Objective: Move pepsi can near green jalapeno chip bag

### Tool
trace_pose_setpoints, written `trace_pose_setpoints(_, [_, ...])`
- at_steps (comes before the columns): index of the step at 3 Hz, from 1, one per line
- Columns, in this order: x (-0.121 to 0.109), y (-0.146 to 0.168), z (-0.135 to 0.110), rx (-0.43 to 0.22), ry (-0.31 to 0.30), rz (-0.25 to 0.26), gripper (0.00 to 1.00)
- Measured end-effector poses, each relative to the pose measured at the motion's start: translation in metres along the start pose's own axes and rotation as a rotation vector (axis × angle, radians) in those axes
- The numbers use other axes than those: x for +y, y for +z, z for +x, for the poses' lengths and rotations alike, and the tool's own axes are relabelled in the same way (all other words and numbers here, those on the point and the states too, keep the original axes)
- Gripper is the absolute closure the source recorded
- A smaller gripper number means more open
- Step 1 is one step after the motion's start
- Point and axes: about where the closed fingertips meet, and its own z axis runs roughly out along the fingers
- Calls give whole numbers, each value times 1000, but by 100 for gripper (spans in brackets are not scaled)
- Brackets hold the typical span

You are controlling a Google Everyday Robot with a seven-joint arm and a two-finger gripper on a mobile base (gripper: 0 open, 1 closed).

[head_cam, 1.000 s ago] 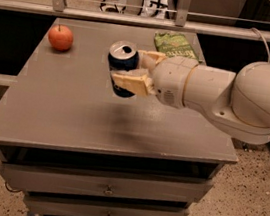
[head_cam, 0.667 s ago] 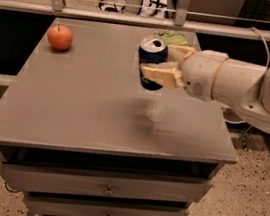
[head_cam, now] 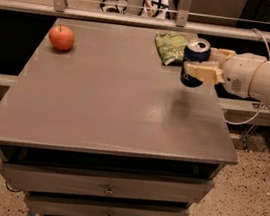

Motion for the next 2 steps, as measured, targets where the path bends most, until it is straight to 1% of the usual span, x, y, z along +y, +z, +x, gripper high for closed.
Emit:
trace_pose_setpoints(1, [-33, 9, 16, -2, 9, -1, 100])
trace_pose_setpoints(2, [-50, 20, 26, -12, 26, -16, 100])
